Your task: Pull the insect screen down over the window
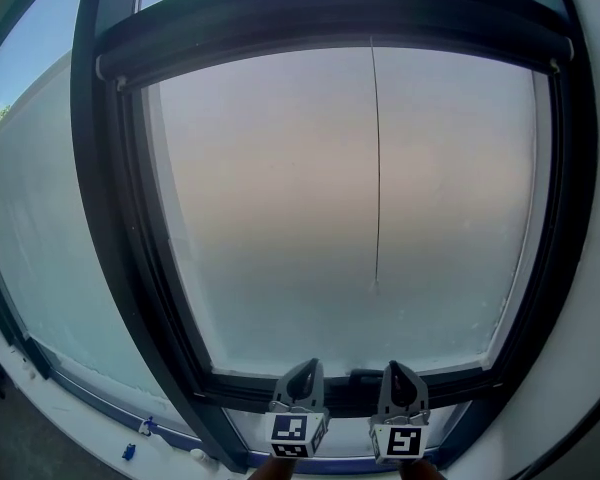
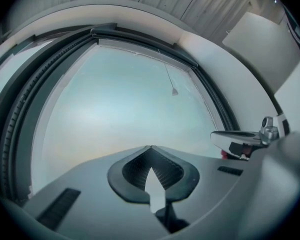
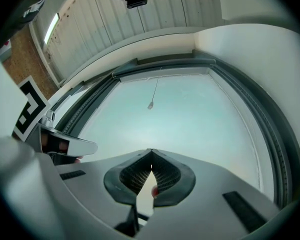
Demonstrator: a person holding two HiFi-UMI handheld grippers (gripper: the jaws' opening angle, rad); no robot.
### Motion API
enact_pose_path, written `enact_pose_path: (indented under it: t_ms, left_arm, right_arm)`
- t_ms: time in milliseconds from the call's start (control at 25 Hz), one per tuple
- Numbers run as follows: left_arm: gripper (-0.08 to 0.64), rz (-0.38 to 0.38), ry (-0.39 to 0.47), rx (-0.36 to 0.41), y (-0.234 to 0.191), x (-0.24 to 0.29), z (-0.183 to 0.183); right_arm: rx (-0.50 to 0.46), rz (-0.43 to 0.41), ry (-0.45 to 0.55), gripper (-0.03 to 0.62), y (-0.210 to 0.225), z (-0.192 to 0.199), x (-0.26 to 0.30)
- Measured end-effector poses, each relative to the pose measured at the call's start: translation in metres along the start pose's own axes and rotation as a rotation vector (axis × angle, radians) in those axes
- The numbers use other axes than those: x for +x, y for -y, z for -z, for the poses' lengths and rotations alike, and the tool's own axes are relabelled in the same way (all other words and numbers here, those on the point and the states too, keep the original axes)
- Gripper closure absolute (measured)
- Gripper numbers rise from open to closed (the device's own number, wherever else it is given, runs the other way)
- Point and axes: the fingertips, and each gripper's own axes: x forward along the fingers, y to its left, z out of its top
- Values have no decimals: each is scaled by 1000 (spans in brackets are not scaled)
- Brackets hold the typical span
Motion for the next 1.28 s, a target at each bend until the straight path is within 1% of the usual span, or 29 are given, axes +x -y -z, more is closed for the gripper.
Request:
enact_pose_path:
  t_ms: [80,200,320,400,520,640,800,920,1080,1160,1280]
  left_arm:
    - [560,-2,39,1,-3,9,-15]
    - [560,-6,106,28,-6,17,-38]
    - [560,-40,180,44,-18,20,-67]
    - [560,-61,220,40,-29,23,-88]
    - [560,-88,284,57,-46,28,-116]
    - [560,-98,339,67,-61,33,-146]
    - [560,-77,368,165,-70,44,-189]
    - [560,-83,426,216,-71,49,-226]
    - [560,-70,484,305,-60,60,-273]
    - [560,-59,504,310,-56,67,-295]
    - [560,-37,528,275,-52,80,-324]
  right_arm:
    - [-25,3,24,591,6,-10,12]
    - [-50,17,70,591,16,-33,26]
    - [-56,23,123,591,22,-63,34]
    - [-49,18,145,591,24,-76,40]
    - [-7,-2,162,591,31,-93,50]
    - [-25,-22,196,589,35,-113,63]
    - [-118,-21,282,591,39,-154,89]
    - [-173,-24,358,590,39,-189,104]
    - [-212,-23,390,591,43,-224,122]
    - [-223,-20,384,589,47,-238,132]
    - [-206,-6,381,590,54,-258,147]
